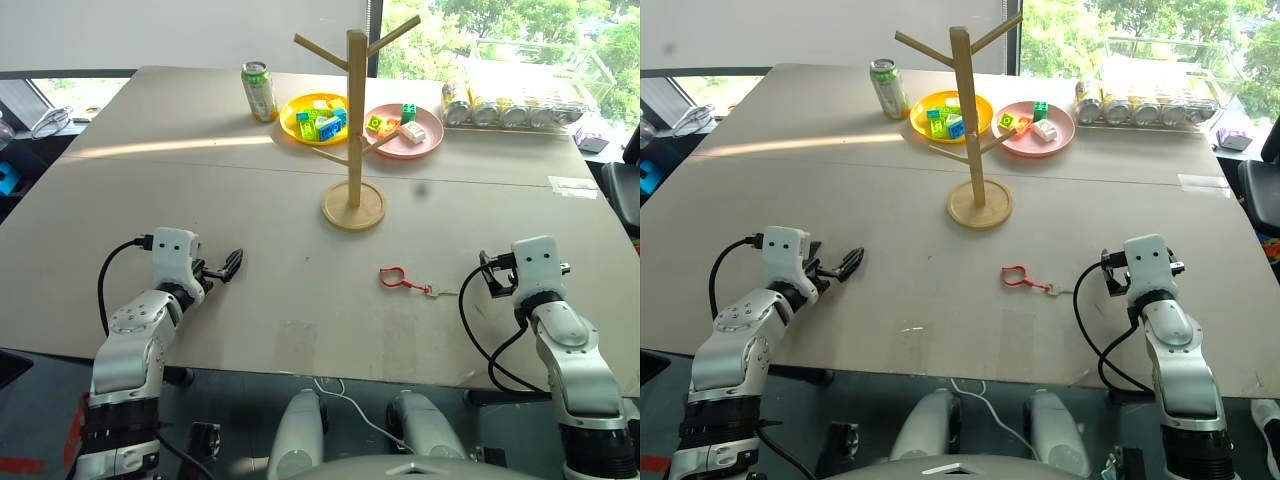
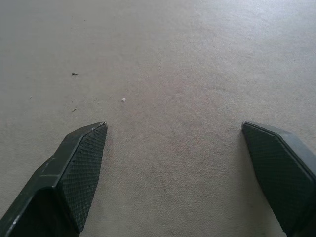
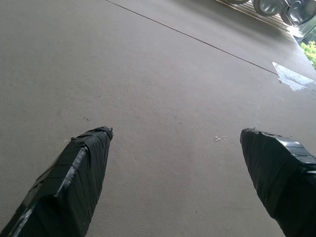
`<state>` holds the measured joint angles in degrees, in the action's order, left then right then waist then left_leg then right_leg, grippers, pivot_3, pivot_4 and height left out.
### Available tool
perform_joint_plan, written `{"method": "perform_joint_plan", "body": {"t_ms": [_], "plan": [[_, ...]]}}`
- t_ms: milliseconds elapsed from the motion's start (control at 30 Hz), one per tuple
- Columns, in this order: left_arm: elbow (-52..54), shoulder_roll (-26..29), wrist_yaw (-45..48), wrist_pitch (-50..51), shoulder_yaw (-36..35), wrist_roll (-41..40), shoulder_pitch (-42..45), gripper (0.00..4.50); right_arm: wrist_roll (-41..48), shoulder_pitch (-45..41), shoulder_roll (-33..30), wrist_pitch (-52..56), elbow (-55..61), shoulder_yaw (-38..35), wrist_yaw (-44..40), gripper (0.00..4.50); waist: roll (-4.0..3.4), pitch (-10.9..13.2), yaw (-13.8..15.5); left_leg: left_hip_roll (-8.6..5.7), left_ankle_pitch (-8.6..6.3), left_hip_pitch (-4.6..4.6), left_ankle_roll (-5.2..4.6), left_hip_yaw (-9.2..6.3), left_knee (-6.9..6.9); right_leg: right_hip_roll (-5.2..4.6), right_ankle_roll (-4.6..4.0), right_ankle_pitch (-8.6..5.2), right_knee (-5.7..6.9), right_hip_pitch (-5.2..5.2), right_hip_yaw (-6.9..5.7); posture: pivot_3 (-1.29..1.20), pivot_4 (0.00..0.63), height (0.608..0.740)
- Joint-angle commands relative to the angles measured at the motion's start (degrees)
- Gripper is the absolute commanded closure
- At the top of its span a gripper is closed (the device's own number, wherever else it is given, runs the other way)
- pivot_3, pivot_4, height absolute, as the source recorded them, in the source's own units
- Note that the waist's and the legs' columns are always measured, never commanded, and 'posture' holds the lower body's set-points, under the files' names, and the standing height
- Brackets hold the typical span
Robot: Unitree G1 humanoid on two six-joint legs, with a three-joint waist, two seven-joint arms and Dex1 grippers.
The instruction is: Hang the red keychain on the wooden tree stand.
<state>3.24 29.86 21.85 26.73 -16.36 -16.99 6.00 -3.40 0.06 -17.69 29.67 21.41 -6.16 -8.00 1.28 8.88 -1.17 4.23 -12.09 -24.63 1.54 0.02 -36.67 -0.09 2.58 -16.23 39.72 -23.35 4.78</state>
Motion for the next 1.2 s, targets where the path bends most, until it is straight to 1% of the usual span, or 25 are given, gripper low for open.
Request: {"method": "perform_joint_plan", "body": {"t_ms": [33, 133, 233, 367, 500, 567, 667, 833, 1000, 1200], "plan": [[2.30, 2.48, 3.52, 1.63, -0.76, -1.81, -0.16, 0.00, 1.62, -1.68, -2.61, -0.39, 1.55, -1.91, -2.90, 0.05, 0.00, 0.00, 0.00, 0.00, 0.00, 0.00, 0.00, 0.00, 0.00, 0.00, 0.00, 0.00, 0.00, 0.00, 0.00, 0.00, 0.150, 0.740], [4.11, 7.28, 11.50, 5.46, -1.35, -6.79, 1.49, 0.00, 6.65, -4.38, -8.49, 1.85, 3.41, -3.60, -11.43, 0.05, -0.02, 0.09, -0.18, 0.00, 0.00, -0.02, 0.00, 0.03, -0.03, 0.00, 0.00, 0.00, 0.01, -0.02, 0.01, 0.00, 0.150, 0.740], [5.72, 12.10, 17.99, 8.43, -0.13, -10.02, 3.92, 0.00, 13.63, -6.29, -13.60, 6.10, 6.14, -4.18, -19.59, 0.05, 0.00, 0.10, -0.19, 0.00, 0.00, -0.02, 0.00, -0.01, -0.04, 0.00, 0.00, -0.01, 0.00, -0.01, -0.02, 0.00, 0.150, 0.740], [10.50, 17.64, 27.85, 11.75, 3.66, -14.32, 6.46, 0.00, 21.46, -7.68, -20.95, 12.48, 10.20, -2.19, -29.68, 0.05, 0.00, 0.11, -0.18, 0.00, 0.00, -0.08, 0.00, -0.08, -0.01, 0.01, 0.00, -0.01, -0.05, 0.00, -0.07, 0.00, 0.150, 0.740], [15.98, 21.52, 35.89, 13.40, 7.22, -18.13, 7.96, 0.00, 26.85, -7.76, -26.34, 16.72, 14.16, 0.90, -35.95, 0.05, 0.01, 0.14, -0.48, 0.00, 0.00, -0.08, 0.00, -0.06, 0.01, 0.00, 0.00, -0.01, -0.11, 0.00, -0.06, 0.00, 0.150, 0.740], [17.88, 22.50, 38.42, 13.72, 8.47, -19.42, 9.09, 0.00, 27.58, -7.87, -27.03, 17.46, 15.04, 2.58, -36.24, 0.05, 0.03, 0.14, -0.66, 0.00, 0.00, -0.08, -0.01, -0.11, 0.00, 0.02, 0.01, -0.02, -0.08, -0.01, -0.09, 0.00, 0.150, 0.740], [19.58, 23.17, 40.92, 12.65, 9.94, -19.45, 9.71, 0.00, 27.39, -8.17, -26.24, 17.83, 15.23, 4.93, -34.84, 0.05, 0.02, 0.15, -0.97, 0.00, 0.00, -0.07, -0.01, -0.10, -0.03, 0.02, 0.15, -0.10, -0.06, 0.00, -0.08, 0.00, 0.150, 0.740], [22.75, 24.76, 46.37, 10.02, 12.52, -19.35, 10.48, 0.00, 24.29, -8.26, -22.46, 17.54, 14.76, 10.42, -29.68, 0.05, 0.07, 0.17, -1.14, 0.01, 0.00, -0.08, -0.01, -0.11, -0.05, 0.04, 0.15, -0.10, -0.06, -0.01, -0.07, 0.00, 0.150, 0.740], [22.03, 24.94, 47.97, 8.90, 12.52, -19.05, 11.12, 0.00, 24.12, -9.84, -20.49, 18.89, 15.62, 13.01, -27.79, 0.05, 0.06, 0.19, -1.12, 0.01, 0.00, -0.09, -0.01, -0.10, -0.09, 0.03, 0.16, -0.11, -0.06, -0.01, -0.07, 0.00, 0.150, 0.740], [20.17, 24.08, 47.71, 7.01, 13.01, -17.24, 11.32, 0.00, 21.97, -12.01, -17.74, 17.95, 12.32, 17.14, -25.74, 0.05, 0.06, 0.19, -1.12, 0.01, 0.00, -0.09, -0.01, -0.11, -0.09, 0.04, 0.17, -0.12, -0.05, -0.01, -0.07, 0.00, 0.150, 0.740]]}}
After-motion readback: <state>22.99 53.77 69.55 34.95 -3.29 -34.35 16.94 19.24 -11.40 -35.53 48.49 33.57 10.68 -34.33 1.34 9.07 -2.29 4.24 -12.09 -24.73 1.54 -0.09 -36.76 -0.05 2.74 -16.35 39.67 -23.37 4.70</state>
